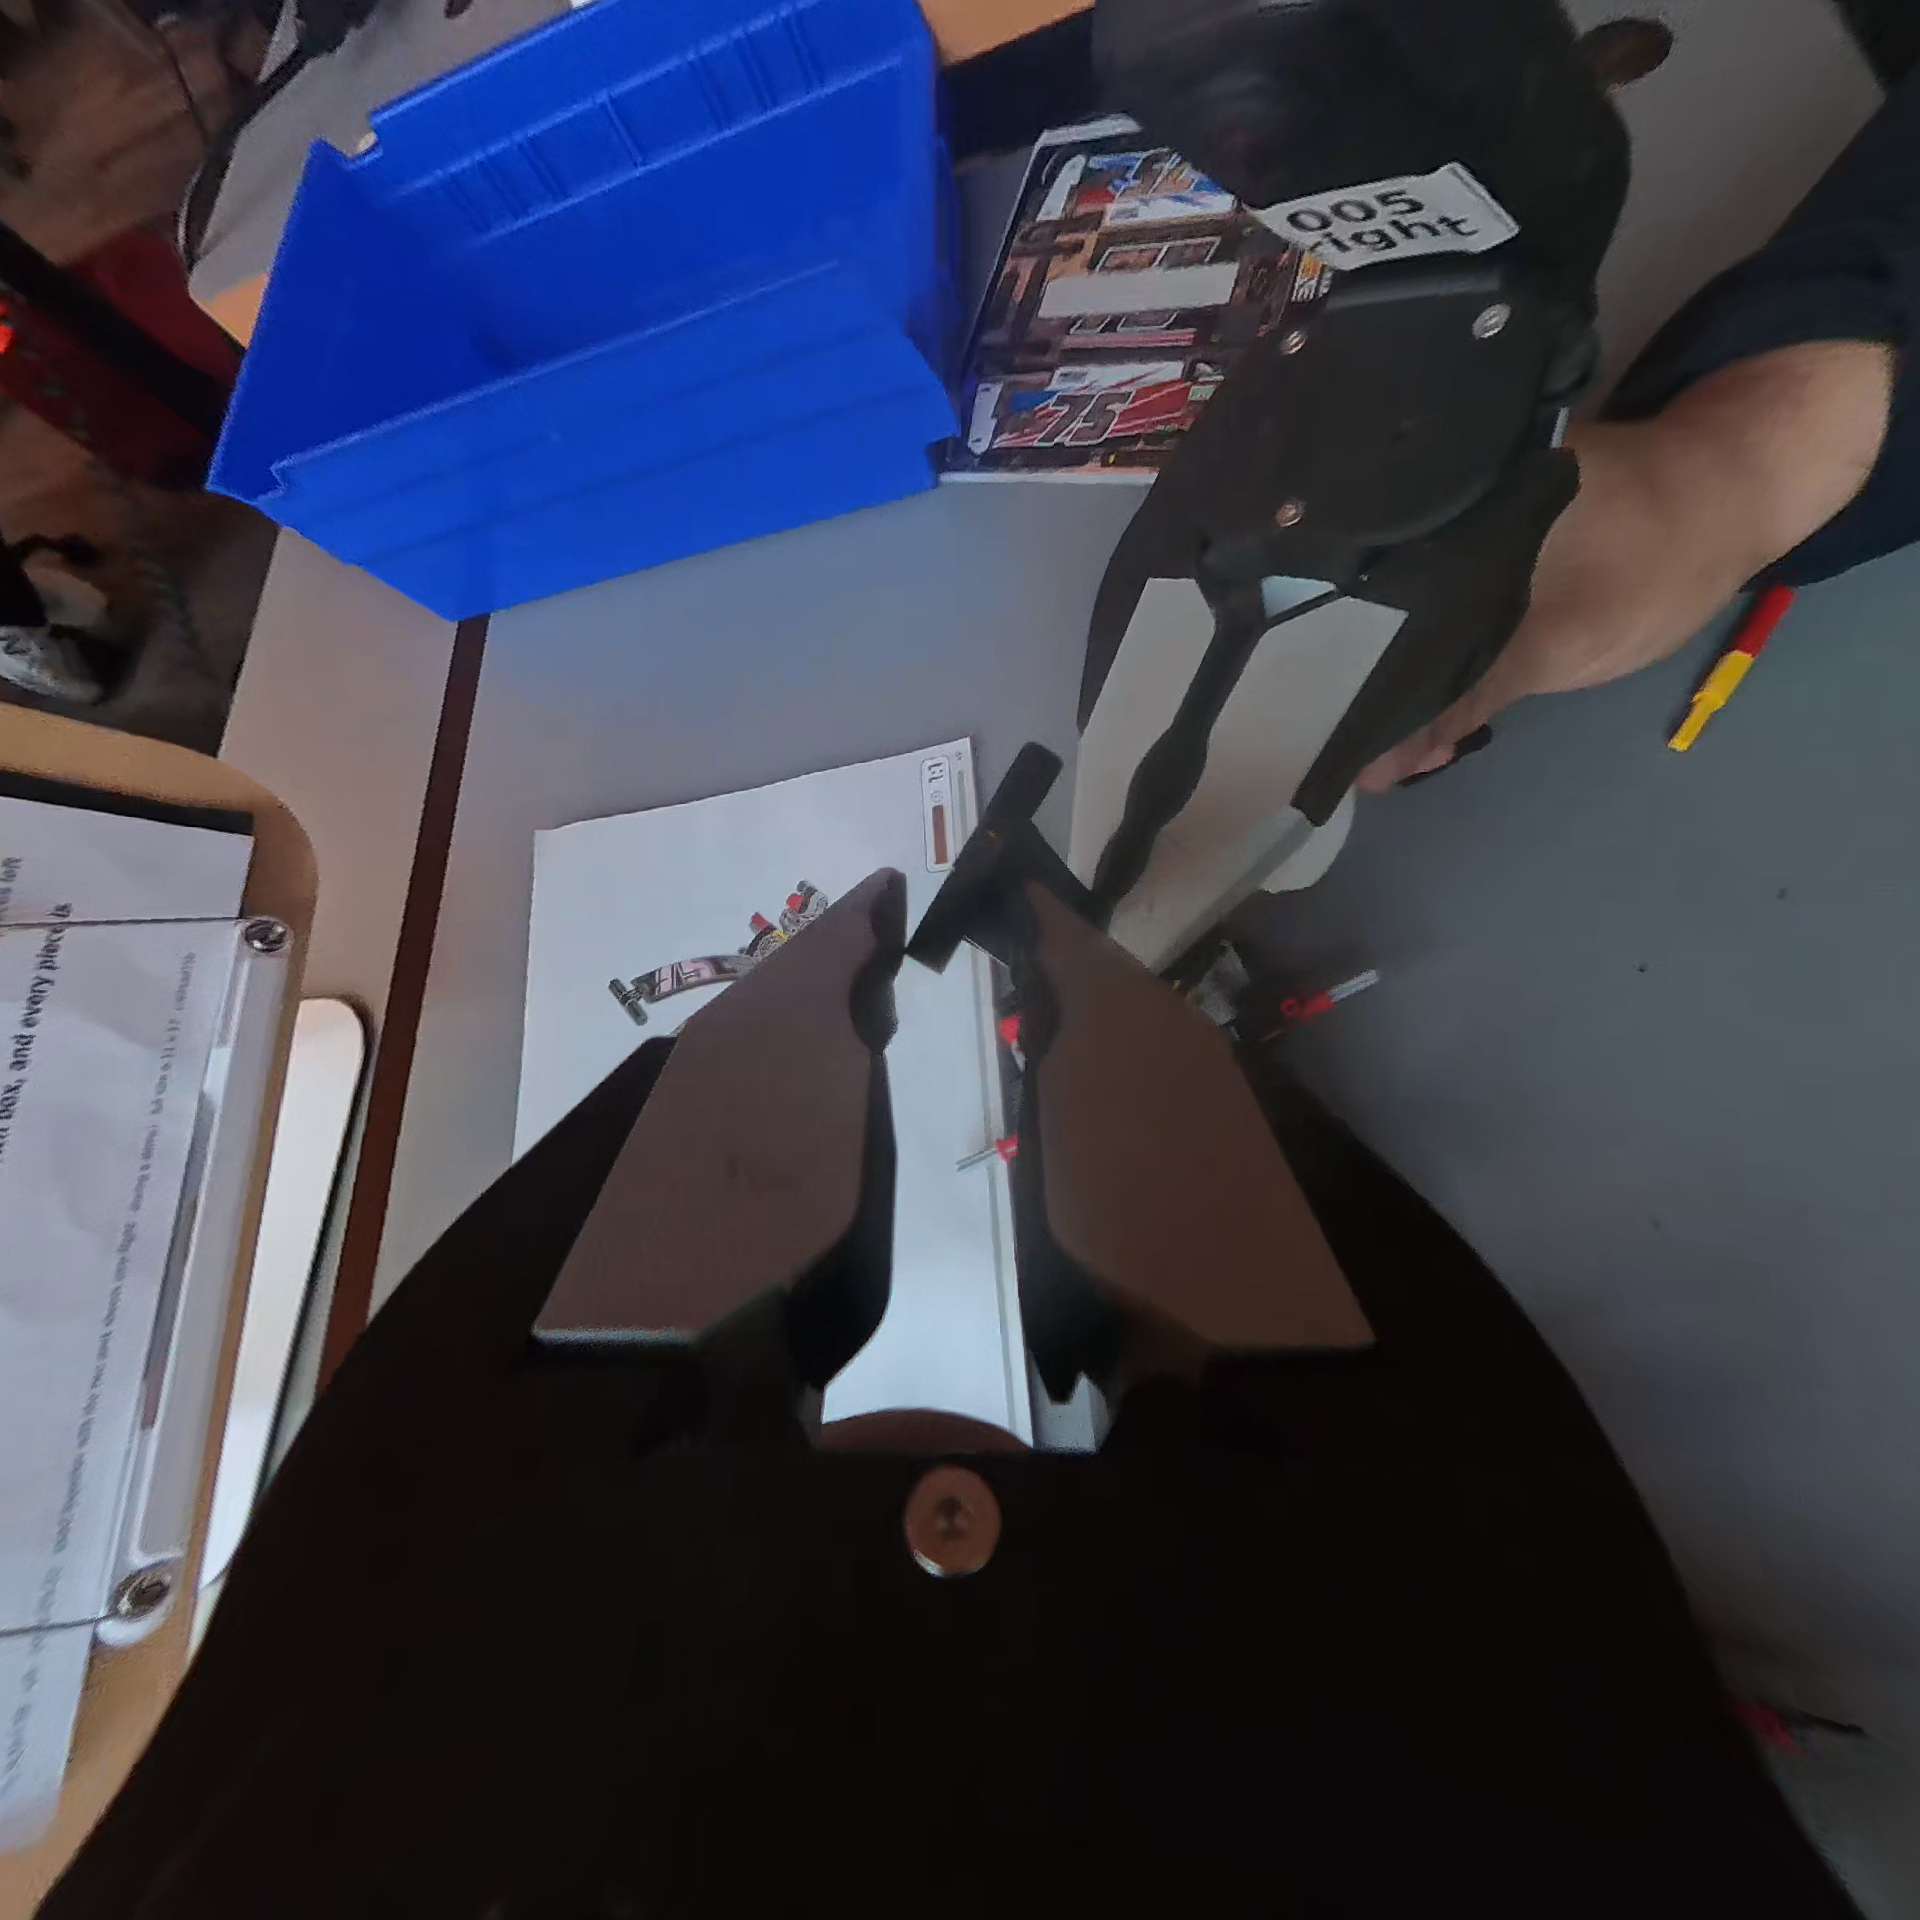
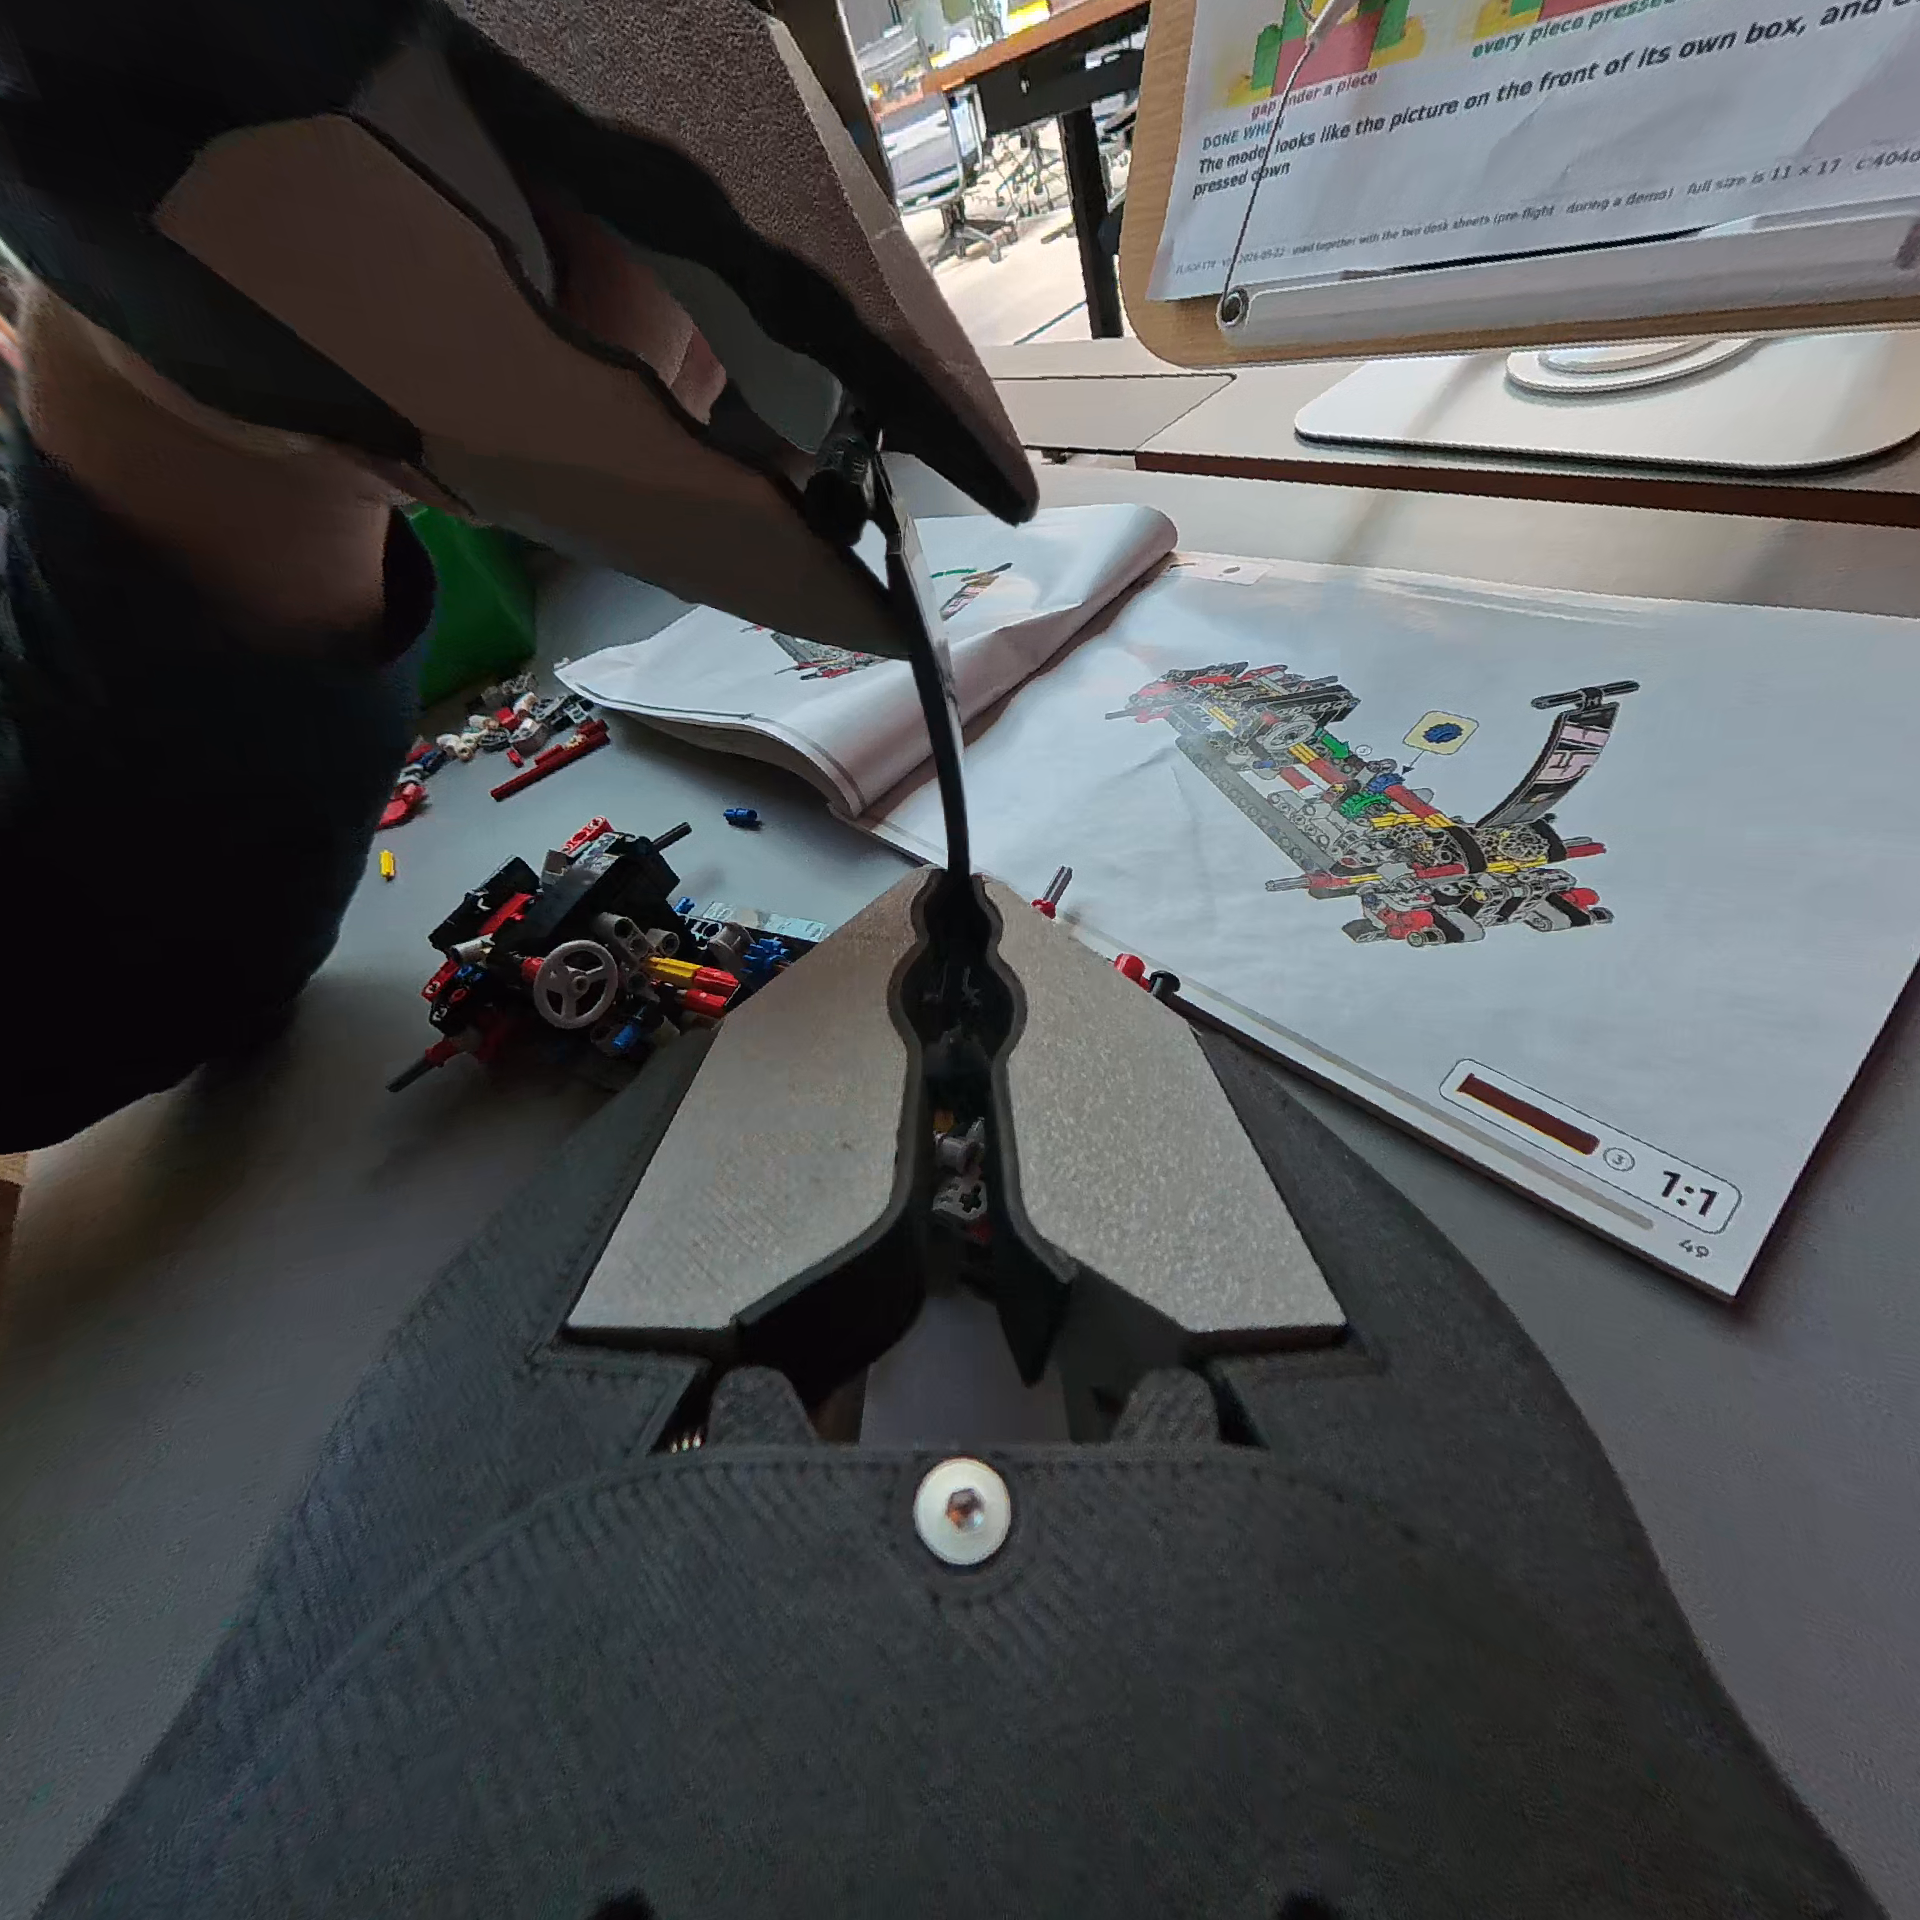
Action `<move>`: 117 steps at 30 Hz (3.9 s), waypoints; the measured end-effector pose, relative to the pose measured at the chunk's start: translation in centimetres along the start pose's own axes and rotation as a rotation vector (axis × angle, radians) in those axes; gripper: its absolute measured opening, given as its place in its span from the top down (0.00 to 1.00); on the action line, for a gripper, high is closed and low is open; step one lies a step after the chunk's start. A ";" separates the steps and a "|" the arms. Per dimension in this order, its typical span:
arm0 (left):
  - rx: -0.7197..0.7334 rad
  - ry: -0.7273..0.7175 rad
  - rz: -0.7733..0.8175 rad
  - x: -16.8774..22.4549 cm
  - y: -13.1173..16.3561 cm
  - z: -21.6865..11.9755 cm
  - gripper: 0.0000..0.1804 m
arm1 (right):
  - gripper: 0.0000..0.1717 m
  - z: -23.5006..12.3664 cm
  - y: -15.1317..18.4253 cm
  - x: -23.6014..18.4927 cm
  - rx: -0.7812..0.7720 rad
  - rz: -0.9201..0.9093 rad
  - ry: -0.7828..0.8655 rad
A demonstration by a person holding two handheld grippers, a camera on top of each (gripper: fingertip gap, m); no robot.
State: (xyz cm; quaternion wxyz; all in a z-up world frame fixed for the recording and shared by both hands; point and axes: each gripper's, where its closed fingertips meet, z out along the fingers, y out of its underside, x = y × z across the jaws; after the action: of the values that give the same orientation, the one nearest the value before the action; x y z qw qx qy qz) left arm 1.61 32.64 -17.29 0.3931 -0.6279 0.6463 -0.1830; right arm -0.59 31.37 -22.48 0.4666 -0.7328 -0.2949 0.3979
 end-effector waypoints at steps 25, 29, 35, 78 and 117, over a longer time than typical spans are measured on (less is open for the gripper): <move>0.190 0.147 0.050 0.0 0.3 -0.8 0.97 | 0.73 -2.1 3.0 -10.1 -0.209 -0.065 -0.032; 0.203 0.166 0.053 0.6 -0.1 -0.4 0.98 | 0.75 -4.2 5.2 -9.9 -0.317 -0.161 0.071; 0.186 0.158 0.077 0.6 0.0 -0.4 0.98 | 0.80 -15.2 6.2 -5.8 -0.461 -0.152 0.248; 0.109 0.194 -0.015 -0.1 3.0 -0.3 0.83 | 0.97 -1.0 -4.6 -1.1 -0.096 -0.253 0.114; -0.270 0.239 -0.797 21.4 7.8 -3.6 0.55 | 1.00 -1.6 -3.9 -2.3 -0.048 -0.191 -0.094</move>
State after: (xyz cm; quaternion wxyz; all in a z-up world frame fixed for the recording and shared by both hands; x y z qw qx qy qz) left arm -4.19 12.37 -26.69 0.1286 -0.8483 0.4127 -0.3059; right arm -0.65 30.29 -17.82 0.4706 -0.6926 -0.3945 0.3785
